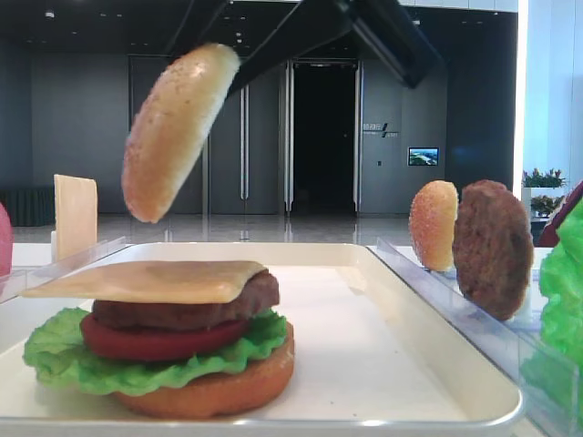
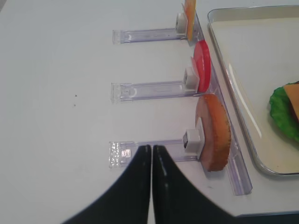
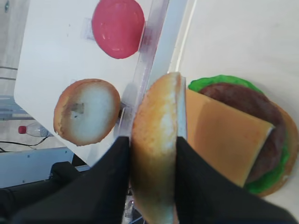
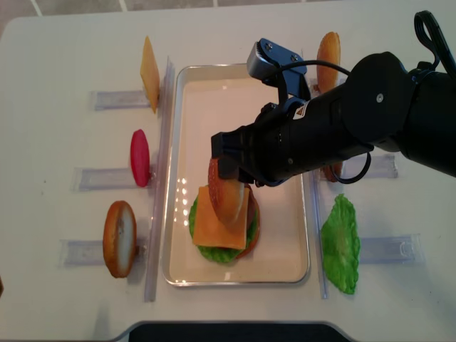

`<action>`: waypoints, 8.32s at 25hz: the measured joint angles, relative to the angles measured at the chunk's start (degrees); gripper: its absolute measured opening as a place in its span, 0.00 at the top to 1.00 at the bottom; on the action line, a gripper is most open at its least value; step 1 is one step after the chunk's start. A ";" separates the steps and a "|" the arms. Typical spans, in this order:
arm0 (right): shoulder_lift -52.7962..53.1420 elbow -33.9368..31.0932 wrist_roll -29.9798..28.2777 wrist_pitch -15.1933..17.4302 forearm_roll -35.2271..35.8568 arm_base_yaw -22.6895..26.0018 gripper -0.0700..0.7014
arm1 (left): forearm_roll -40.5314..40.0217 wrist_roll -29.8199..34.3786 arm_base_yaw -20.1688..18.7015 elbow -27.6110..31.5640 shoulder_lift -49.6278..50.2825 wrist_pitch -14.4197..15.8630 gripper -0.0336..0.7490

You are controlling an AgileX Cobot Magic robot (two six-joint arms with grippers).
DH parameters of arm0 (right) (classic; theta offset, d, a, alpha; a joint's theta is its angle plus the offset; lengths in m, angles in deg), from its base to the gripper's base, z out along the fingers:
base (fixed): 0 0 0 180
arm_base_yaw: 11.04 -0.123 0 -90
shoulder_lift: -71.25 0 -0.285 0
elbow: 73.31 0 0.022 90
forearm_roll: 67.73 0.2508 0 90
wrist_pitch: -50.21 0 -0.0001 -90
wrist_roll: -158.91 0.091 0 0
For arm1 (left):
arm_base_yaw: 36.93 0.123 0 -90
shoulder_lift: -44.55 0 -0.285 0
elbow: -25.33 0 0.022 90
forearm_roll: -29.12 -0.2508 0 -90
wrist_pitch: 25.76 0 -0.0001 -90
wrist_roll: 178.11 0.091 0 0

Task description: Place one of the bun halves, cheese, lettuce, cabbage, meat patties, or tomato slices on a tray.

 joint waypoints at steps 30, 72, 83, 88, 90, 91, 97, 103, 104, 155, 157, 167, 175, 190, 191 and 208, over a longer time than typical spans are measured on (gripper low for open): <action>-5.96 -0.07 -18.43 1.67 16.64 0.00 0.63 | 0.00 0.00 0.00 0.00 0.00 0.00 0.97; -8.20 -0.07 -21.57 3.68 20.74 1.45 0.62 | 0.00 0.00 0.00 0.00 0.00 0.00 0.97; -8.20 -0.07 -21.57 4.22 20.57 2.38 0.58 | 0.00 0.00 0.00 0.00 0.00 0.00 0.97; -8.20 -0.07 -21.57 4.22 20.48 2.38 0.57 | 0.00 0.00 0.00 0.00 0.00 0.00 0.97; -8.20 -0.07 -21.57 4.22 20.23 2.38 0.56 | 0.00 0.00 0.00 0.00 0.00 0.00 0.97; -8.20 -0.07 -21.57 4.22 20.17 2.38 0.55 | 0.00 0.00 0.00 0.00 0.00 0.00 0.97; -8.24 -0.07 -21.57 4.16 19.65 2.38 0.53 | 0.00 0.00 0.00 0.00 0.00 0.00 0.97; -8.24 -0.07 -21.57 3.83 18.92 2.38 0.50 | 0.00 0.00 0.00 0.00 0.00 0.00 0.97; -8.24 -0.07 -21.57 3.82 18.66 2.38 0.48 | 0.00 0.00 0.00 0.00 0.00 0.00 0.97; -6.35 0.67 1.16 3.08 -11.14 2.38 0.27 | 0.00 0.00 0.00 0.00 0.00 0.00 0.97; -5.42 1.03 3.21 3.26 -13.73 2.38 0.27 | 0.00 0.00 0.00 0.00 0.00 0.00 0.97; -2.44 4.07 11.90 7.09 -23.04 2.38 0.27 | 0.00 0.00 0.00 0.00 0.00 0.00 0.97; -2.44 9.63 19.96 14.27 -34.36 2.38 0.27 | 0.00 0.00 0.00 0.00 0.00 0.00 0.97; -2.37 19.41 26.23 29.07 -49.57 6.85 0.27 | 0.00 0.00 0.00 0.00 0.00 0.00 0.97; -2.33 19.48 25.72 29.69 -49.57 8.21 0.27 | 0.00 0.00 0.00 0.00 0.00 0.00 0.97; -1.41 20.44 15.76 38.03 -49.78 36.22 0.28 | 0.00 0.00 0.00 0.00 0.00 0.00 0.97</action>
